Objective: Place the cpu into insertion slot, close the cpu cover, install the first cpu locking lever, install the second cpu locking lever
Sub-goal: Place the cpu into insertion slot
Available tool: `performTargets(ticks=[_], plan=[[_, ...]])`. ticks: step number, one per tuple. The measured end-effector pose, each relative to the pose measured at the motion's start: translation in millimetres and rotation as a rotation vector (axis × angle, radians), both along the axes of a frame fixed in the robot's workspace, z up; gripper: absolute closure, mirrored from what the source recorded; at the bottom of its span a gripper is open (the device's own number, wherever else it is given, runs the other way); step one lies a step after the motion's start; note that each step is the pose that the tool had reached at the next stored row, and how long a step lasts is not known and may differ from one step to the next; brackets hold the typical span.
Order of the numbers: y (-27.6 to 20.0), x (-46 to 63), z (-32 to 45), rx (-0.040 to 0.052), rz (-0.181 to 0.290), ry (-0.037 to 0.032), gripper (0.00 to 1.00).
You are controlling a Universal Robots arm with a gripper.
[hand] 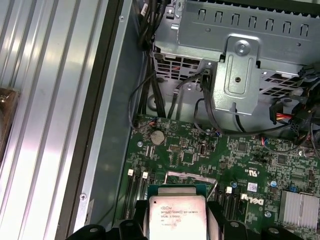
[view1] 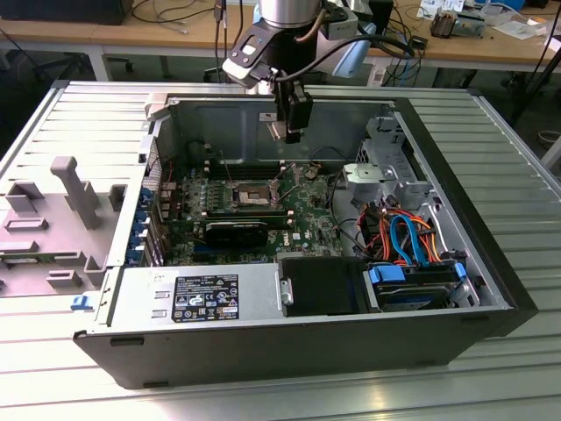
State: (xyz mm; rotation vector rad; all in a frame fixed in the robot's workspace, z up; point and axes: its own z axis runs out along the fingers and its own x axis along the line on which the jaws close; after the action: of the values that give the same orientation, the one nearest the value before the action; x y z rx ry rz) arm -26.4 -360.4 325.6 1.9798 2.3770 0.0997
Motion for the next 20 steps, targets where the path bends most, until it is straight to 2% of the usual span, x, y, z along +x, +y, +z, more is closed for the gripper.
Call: performTargets(ticks=[20], plan=[[0.0,0.0,0.0,0.0,-0.022,0.0,0.45]])
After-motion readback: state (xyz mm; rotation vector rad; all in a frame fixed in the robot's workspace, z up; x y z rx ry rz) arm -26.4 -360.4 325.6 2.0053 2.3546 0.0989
